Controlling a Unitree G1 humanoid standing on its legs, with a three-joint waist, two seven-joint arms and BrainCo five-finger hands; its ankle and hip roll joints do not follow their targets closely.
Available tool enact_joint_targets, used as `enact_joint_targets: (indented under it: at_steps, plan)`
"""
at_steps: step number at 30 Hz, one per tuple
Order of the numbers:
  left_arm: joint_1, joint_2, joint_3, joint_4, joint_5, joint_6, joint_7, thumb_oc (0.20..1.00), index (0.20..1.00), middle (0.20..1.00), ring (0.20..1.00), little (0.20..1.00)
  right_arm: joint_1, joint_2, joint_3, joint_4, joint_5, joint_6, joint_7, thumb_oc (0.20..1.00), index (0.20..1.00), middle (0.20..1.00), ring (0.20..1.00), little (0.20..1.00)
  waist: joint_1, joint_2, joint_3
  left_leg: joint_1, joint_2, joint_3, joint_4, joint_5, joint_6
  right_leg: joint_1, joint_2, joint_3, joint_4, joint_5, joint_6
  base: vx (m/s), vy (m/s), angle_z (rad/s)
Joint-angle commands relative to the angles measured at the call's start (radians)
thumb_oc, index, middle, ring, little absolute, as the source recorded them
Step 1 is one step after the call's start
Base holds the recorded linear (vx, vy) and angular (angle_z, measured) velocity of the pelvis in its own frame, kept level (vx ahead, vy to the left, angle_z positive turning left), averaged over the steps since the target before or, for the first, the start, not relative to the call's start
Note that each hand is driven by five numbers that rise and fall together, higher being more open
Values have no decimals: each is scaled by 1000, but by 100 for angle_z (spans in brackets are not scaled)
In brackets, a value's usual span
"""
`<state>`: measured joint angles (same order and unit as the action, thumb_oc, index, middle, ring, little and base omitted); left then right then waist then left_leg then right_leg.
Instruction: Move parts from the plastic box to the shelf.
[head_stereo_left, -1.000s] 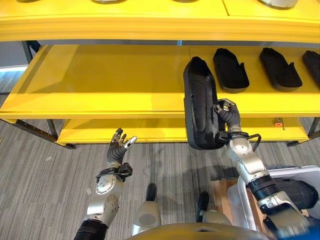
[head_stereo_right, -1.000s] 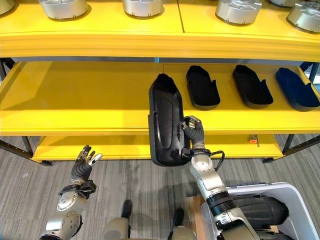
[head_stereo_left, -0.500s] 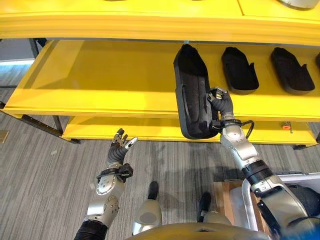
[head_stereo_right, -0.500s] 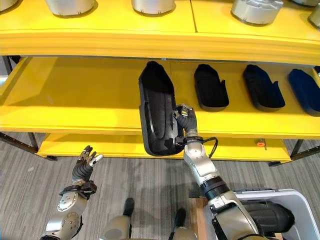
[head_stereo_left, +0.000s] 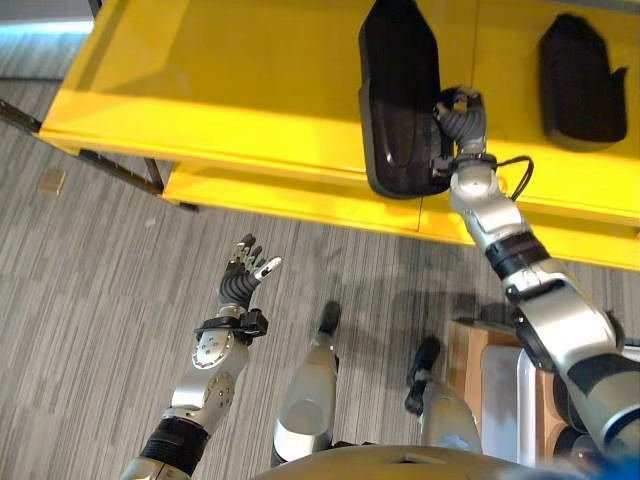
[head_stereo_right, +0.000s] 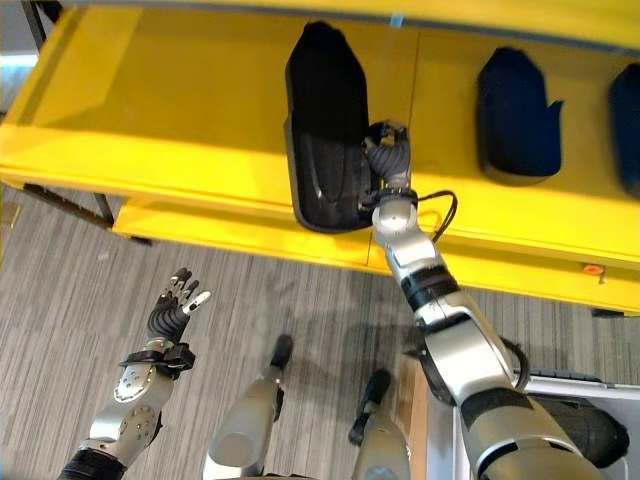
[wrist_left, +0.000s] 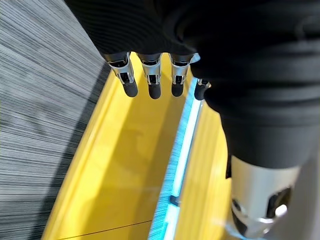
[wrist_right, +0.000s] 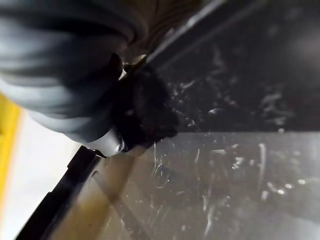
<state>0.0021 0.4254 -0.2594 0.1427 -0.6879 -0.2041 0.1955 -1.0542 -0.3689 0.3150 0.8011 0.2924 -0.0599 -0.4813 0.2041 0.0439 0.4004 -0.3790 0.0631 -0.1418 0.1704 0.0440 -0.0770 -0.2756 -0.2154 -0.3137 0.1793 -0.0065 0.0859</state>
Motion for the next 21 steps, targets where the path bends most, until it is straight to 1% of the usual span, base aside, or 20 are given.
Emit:
enact_joint_targets:
  at_steps: [1,5,9,15,16,17,18,19,20,21]
  plan:
    - [-5,54,-36,-95,-16,-58,-8,1000,1000,1000,1000,1000,-153,-53,4,19,30,-55,-38,200,200,200,200,200,27,-28,-14,-43,16,41,133,-121,5,-5,-85,7,83,-34,45,-34,38,16]
    - [-44,50,-74,-93,-14,-60,-8,1000,1000,1000,1000,1000,-253,-85,23,139,60,-53,-44,200,200,200,200,200,36,-21,9,-99,4,40,183,-139,10,-52,-93,19,114,-40,44,-36,50,6]
    - [-78,51,-99,-92,-20,-73,-3,1000,1000,1000,1000,1000,-358,-126,69,244,82,-54,-45,200,200,200,200,200,39,-15,25,-155,-9,40,231,-153,13,-100,-102,31,149,-49,42,-31,52,2]
    - [-121,53,-116,-90,-28,-84,10,1000,1000,1000,1000,1000,-461,-187,107,359,142,-55,-32,200,200,200,200,200,41,-8,30,-219,-21,37,294,-176,15,-152,-109,47,192,-67,39,9,22,1]
    - [-121,53,-114,-90,-31,-87,11,1000,1000,1000,1000,1000,-480,-207,120,385,154,-52,-29,200,200,200,200,200,45,-10,25,-214,-19,34,300,-204,12,-151,-104,52,202,-91,46,0,0,0]
    - [-122,53,-114,-91,-31,-88,11,1000,1000,1000,1000,1000,-482,-209,121,387,155,-53,-29,200,200,200,200,200,45,-9,29,-226,-23,36,299,-180,16,-160,-109,48,198,-71,39,85,-16,3]
    - [-123,54,-114,-89,-33,-88,11,1000,1000,1000,1000,1000,-490,-218,125,397,161,-54,-27,200,200,200,200,200,47,-11,25,-220,-21,32,306,-205,13,-153,-104,54,203,-91,45,-80,24,6]
    - [-130,54,-118,-89,-36,-90,10,1000,1000,1000,1000,1000,-503,-230,125,412,176,-55,-24,200,200,200,200,200,48,-11,29,-240,-27,32,310,-183,17,-164,-109,47,198,-71,39,78,-23,6]
    - [-133,55,-121,-89,-39,-90,9,1000,1000,1000,1000,1000,-513,-239,124,423,190,-54,-24,200,200,200,200,200,49,-12,25,-233,-25,30,314,-208,13,-157,-106,50,204,-92,47,4,4,6]
    - [-136,57,-125,-89,-43,-91,8,1000,1000,1000,1000,1000,-526,-253,141,433,194,-52,-20,200,200,200,200,200,52,-12,27,-236,-25,28,316,-210,13,-158,-107,48,204,-92,48,84,-21,5]
